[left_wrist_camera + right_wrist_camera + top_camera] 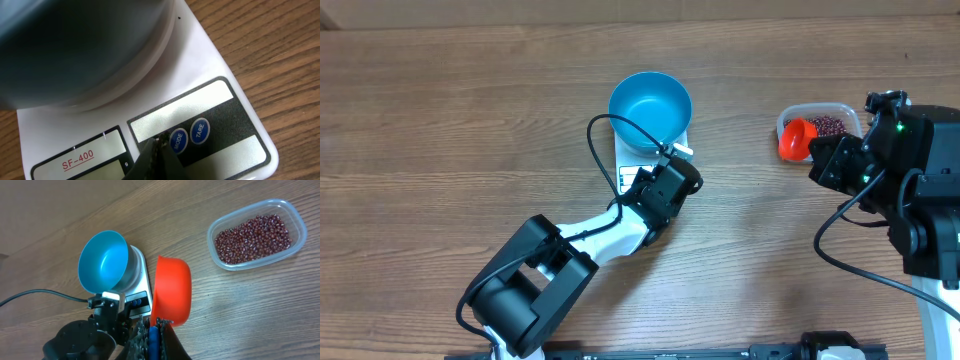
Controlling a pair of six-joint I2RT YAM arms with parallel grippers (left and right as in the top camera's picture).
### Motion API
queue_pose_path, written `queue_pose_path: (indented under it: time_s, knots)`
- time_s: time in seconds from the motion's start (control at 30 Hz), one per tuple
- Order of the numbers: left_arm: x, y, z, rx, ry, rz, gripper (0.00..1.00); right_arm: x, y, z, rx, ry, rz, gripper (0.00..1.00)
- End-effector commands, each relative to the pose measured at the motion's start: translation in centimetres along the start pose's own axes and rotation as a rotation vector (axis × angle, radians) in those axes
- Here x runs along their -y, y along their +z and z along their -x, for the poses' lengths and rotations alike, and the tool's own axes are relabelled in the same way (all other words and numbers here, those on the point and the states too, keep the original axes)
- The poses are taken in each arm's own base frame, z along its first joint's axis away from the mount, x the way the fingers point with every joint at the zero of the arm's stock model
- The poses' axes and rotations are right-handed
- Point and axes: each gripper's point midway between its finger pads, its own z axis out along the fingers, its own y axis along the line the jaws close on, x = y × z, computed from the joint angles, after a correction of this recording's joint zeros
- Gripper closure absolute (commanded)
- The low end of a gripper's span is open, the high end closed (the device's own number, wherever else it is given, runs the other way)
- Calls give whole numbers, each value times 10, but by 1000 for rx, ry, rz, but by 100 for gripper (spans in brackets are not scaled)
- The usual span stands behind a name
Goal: Scoop item into bowl and weigh 150g on scale
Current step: 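Press the scale's red power button down with the left gripper, then lift the left gripper off the scale button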
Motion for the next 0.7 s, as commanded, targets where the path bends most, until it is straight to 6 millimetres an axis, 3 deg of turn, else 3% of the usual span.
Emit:
queue_pose_path:
  time_s: [0.0, 0.67]
  knots:
    - [-1, 6, -13, -29, 23, 3, 96, -5, -8, 9, 33, -13, 15, 96]
    - [-1, 12, -17, -37, 23, 7, 96, -5, -8, 9, 33, -13, 15, 96]
